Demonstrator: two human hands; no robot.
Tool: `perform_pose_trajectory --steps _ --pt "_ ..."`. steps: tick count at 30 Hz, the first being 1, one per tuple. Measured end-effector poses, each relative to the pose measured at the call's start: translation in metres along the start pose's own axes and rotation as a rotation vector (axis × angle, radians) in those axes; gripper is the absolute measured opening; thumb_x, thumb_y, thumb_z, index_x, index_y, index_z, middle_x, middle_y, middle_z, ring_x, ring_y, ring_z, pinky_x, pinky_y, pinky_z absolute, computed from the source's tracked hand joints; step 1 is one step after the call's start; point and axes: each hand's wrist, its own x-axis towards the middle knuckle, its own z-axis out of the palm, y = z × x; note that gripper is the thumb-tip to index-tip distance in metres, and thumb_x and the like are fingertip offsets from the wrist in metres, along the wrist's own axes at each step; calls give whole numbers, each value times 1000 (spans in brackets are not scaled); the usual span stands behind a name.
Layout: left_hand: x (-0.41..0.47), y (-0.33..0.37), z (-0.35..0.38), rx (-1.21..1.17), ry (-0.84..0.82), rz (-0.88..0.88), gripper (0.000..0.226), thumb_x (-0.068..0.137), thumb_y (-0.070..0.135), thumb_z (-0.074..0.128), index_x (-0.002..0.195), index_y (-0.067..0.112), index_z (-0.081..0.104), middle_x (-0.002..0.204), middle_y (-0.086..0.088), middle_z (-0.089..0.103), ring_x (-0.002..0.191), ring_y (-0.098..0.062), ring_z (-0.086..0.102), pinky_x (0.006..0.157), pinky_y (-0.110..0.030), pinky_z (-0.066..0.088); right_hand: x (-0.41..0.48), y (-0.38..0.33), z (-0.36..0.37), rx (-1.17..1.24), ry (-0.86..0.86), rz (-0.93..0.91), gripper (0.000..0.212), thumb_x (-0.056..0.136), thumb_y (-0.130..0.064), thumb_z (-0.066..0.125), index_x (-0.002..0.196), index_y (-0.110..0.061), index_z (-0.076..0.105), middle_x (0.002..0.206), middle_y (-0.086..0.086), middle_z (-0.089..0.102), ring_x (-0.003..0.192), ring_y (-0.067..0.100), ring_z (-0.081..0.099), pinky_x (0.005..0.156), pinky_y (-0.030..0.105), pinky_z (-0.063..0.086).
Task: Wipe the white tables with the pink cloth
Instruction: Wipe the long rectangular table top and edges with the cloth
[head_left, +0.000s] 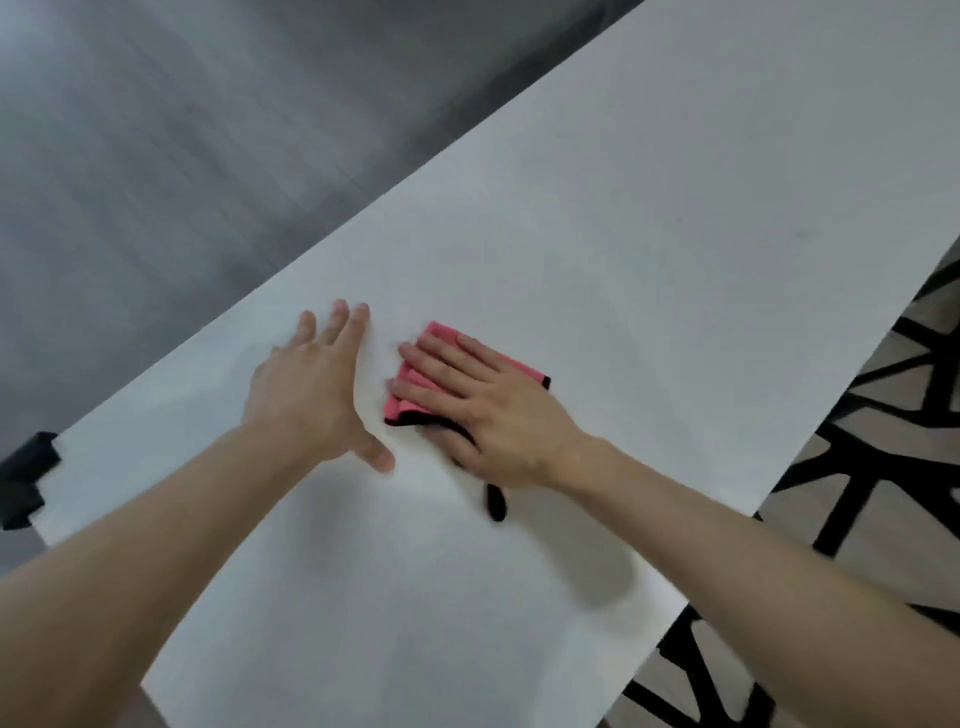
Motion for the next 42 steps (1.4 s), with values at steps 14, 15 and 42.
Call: perform_pose_trajectory --steps 14,15,42 --pt "2 3 3 -110 -43 -99 183 31 63 107 174 33 -3 182 14 -9 169 -18 -6 135 -49 19 22 35 -8 14 2 -170 55 112 -42 46 165 -29 44 177 1 27 167 23 16 136 44 11" --pt "2 2 4 -122 -43 -97 183 30 64 106 174 34 -4 181 16 -10 169 -17 -7 136 -49 17 25 74 -15 2 35 -88 52 111 -39 48 162 -29 48 175 2 33 166 24 21 136 42 11" --pt "36 -45 -18 -165 -89 -188 175 51 69 101 171 31 -21 179 1 -26 168 -29 -15 135 -61 10 168 148 -36 -42 12 -112 53 108 -32 53 161 -29 50 172 -4 40 165 27 24 136 45 13"
